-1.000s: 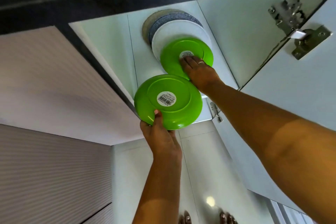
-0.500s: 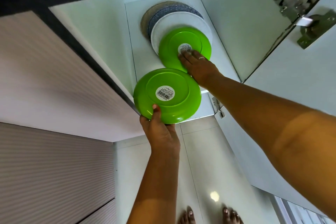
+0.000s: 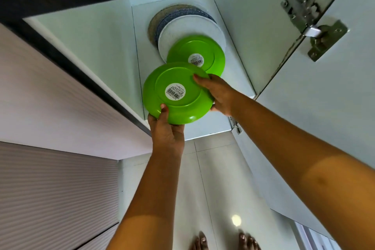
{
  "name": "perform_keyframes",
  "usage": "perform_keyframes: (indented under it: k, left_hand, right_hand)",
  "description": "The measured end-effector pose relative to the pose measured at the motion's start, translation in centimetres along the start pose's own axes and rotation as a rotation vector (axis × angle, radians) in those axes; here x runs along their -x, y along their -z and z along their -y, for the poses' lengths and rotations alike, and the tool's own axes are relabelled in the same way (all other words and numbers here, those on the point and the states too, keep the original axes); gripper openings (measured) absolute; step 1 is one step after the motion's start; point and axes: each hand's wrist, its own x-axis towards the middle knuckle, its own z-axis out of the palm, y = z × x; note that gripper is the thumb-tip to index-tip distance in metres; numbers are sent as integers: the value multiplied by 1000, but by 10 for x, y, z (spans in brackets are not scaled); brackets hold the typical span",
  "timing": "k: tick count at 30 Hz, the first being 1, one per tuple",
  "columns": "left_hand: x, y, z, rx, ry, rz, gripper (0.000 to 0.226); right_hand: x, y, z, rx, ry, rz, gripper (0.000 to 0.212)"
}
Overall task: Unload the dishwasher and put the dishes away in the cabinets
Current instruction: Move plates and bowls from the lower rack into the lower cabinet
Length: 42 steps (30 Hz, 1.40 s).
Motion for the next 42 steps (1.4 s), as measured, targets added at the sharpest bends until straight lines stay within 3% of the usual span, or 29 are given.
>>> perform_keyframes:
  k: [4,9,13,19,23,27,34,37,42]
  left_hand:
    - [-14,-12,1,-263,49,39,44]
    - [-39,-25,9,-695,103,41,43]
    - [-57,-30,13,-808,86,37,43]
    - [-88,-32,14,-1035,43,1,40]
    - [-102,-33,19,-1094,-18,28,33]
    - [-110,-29,23,-1155,-45,10,36]
    - [-111,-19,27,-1082,-6,-73,29]
    - [-108,-13,29,-1069,-15,-107,41]
    - [-107,-14,25,-1115,-40,-150,51]
  right_hand:
    - [0,24,-6,-6,25,-79,65]
    - [-11,49,-8,103,110,-214,57]
    - [-20,51,-9,132,144,-291,55]
    - [-36,45,-3,278,267,-423,73]
    - [-42,45,2,628,362,-440,65]
    - [-41,42,0,719,383,-446,65]
    - [-39,41,-8,580,297,-488,84]
    - [-38,42,-9,473,199,-480,96]
    - [-40,39,-6,398,186,-451,81]
